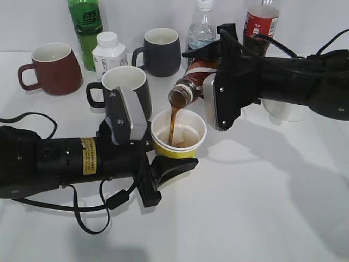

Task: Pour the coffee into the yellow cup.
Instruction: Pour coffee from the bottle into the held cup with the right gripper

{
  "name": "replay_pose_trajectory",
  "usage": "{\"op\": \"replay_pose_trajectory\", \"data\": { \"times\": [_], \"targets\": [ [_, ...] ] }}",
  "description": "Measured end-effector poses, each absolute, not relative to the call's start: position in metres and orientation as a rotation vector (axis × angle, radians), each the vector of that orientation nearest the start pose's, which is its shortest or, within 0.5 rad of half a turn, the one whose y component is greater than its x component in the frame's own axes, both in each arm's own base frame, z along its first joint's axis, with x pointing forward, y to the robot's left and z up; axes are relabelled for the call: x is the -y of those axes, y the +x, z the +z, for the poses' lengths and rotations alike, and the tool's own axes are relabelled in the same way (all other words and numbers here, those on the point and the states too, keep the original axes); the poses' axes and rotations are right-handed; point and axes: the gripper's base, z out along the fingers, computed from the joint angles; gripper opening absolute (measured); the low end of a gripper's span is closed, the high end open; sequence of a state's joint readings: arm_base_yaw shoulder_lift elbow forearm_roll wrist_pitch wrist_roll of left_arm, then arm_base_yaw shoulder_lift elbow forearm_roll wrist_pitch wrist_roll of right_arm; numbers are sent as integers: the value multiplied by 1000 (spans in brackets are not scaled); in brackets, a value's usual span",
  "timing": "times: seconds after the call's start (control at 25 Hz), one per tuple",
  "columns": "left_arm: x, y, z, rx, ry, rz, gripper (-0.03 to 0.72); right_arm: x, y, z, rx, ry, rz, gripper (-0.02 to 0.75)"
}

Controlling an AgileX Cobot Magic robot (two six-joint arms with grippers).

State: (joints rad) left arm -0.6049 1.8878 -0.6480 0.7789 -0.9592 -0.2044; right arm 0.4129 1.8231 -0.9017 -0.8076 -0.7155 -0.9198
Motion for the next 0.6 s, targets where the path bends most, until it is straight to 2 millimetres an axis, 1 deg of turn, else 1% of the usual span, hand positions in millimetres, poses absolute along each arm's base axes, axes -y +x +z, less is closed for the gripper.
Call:
{"op": "replay_pose_trajectory", "data": {
  "times": [0.28,0.6],
  "targets": [
    [220,225,130,-1524,1213,-800,389,-188,321,193,-673,-1718,-382,503],
    [220,225,130,-1525,1213,-801,388,-188,321,193,-646,-1731,-405,503]
  ]
}}
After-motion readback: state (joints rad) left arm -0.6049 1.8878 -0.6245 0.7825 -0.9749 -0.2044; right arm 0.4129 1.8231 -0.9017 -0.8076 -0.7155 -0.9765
